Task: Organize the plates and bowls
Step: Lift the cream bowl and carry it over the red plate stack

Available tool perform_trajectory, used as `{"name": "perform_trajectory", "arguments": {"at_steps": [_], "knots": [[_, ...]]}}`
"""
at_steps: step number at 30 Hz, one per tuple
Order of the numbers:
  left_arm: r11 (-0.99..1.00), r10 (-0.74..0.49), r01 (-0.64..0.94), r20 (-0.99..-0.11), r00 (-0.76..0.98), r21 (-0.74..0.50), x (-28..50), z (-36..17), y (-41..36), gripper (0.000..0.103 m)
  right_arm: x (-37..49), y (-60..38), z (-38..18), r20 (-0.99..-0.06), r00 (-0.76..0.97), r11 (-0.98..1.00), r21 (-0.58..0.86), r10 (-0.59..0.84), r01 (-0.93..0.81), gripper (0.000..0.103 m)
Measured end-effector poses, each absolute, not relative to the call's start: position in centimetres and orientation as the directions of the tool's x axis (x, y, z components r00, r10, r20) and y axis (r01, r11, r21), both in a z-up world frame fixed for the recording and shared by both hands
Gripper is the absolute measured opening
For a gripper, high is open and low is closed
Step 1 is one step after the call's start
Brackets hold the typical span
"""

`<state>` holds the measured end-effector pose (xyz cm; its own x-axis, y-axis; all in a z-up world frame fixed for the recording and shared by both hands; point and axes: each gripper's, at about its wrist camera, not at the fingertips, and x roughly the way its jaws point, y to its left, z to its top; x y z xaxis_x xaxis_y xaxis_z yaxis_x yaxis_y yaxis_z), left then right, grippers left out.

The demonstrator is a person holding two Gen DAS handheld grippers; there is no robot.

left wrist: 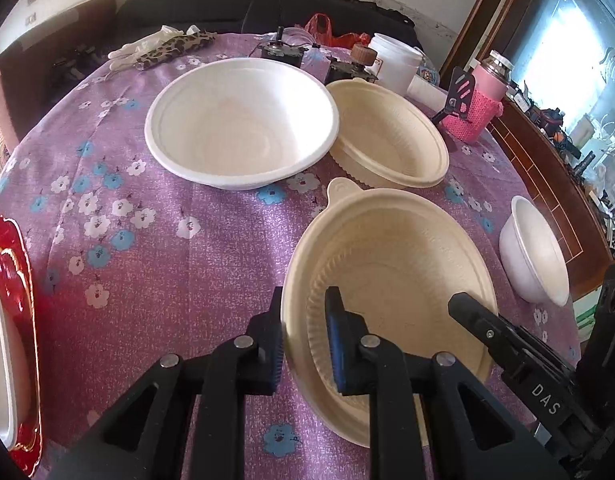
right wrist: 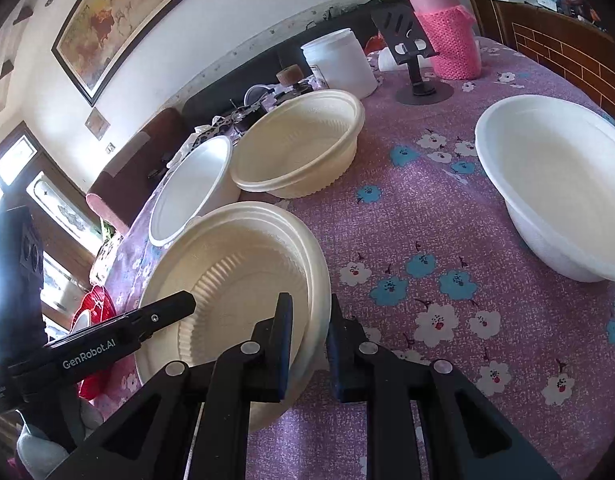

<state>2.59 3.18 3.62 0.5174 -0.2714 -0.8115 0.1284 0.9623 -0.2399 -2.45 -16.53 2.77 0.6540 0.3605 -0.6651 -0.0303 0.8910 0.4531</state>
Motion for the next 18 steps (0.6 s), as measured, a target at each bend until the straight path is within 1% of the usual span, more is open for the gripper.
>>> {"name": "perform_trajectory", "arguments": {"at_steps": [4,11,18], "knots": [[0.964,-0.261,0.107,-0.777,0.572,-0.244,0.6,5.6,4.7,0.018,-3.2,-15.2,4.1,-0.643,0.677,0.901,0.428,0.358,-0.07,0.018],[0.968,-0.214,0.057,-0.689,0.692,-0.243,-3.2,9.9,9.9,0.018,-4.1,-10.2,7.7,-0.612,0.679,0.898,0.404,0.406,-0.173,0.018],[0.959,-0.17,-0.026,-0.65,0.741,-0.281,-5.8,11.6,16.2,0.018,-4.4,-3.8,10.3,-0.592,0.668,0.889,0.365,0.451,-0.276,0.018]]}}
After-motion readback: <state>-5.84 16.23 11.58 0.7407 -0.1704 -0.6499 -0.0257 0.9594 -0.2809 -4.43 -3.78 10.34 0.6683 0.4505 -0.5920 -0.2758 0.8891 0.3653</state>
